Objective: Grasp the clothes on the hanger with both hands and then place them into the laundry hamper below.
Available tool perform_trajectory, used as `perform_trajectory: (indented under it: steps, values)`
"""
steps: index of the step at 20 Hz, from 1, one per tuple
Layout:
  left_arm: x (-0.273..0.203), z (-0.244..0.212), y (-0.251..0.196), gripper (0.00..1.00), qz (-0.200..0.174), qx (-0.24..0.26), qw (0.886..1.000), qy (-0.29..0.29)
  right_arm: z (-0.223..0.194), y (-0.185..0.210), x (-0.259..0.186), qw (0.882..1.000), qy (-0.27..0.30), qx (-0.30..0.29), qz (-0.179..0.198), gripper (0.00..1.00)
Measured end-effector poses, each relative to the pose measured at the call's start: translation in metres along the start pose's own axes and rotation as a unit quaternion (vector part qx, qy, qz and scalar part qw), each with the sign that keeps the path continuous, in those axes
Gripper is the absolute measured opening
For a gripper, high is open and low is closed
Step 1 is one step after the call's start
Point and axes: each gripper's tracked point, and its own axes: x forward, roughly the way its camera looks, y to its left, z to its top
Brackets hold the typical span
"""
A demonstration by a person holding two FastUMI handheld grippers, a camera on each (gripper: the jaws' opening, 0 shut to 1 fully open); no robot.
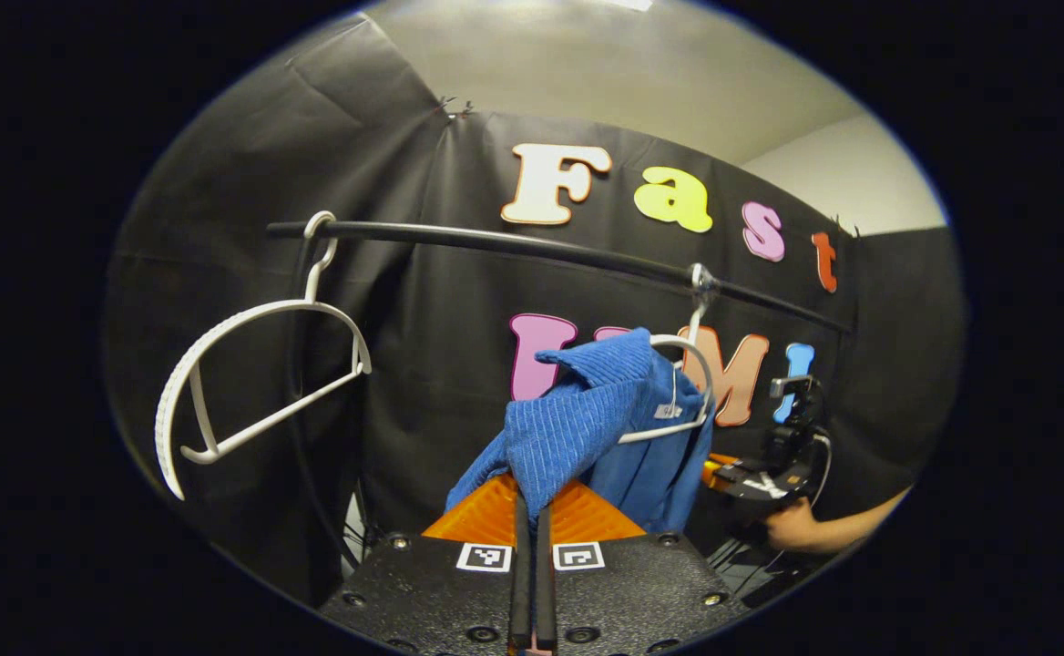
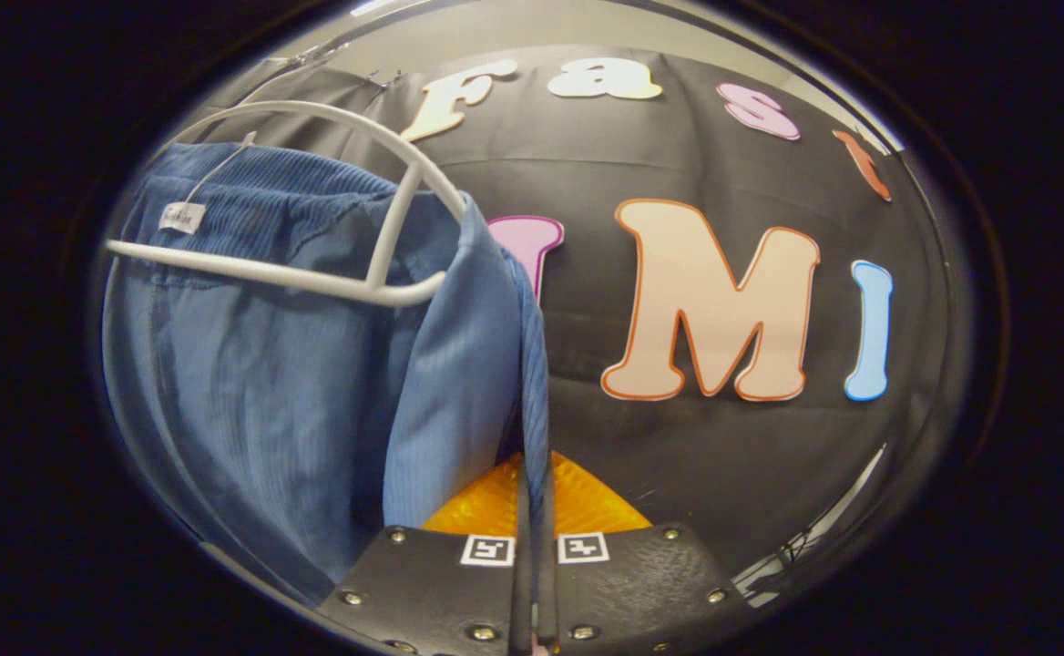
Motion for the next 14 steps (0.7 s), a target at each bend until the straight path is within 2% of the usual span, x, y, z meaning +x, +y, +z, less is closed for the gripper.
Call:
perform_trajectory:
  steps: [2,5,7,10,14]
  values:
    - [0.004,-0.013,-0.009,0.03,0.002,0.037,0.999,0.013,-0.003,-0.005,-0.005,1.000,0.008,0.000,-0.006,0.01]
    - [0.002,-0.009,-0.013,0.03,0.005,0.093,0.996,0.005,0.015,-0.016,-0.008,1.000,-0.002,0.002,-0.017,0.04]
    - [0.005,-0.018,-0.008,0.04,0.011,0.120,0.993,0.012,0.030,-0.026,-0.006,0.999,-0.015,0.013,-0.028,0.00]
    - [0.007,-0.013,-0.009,0.04,0.018,0.104,0.994,0.008,0.042,-0.033,-0.006,0.999,-0.020,0.038,-0.025,0.04]
    - [0.002,0.003,0.003,0.04,0.059,0.064,0.996,-0.014,0.046,-0.029,-0.001,0.996,-0.020,0.088,0.016,0.01]
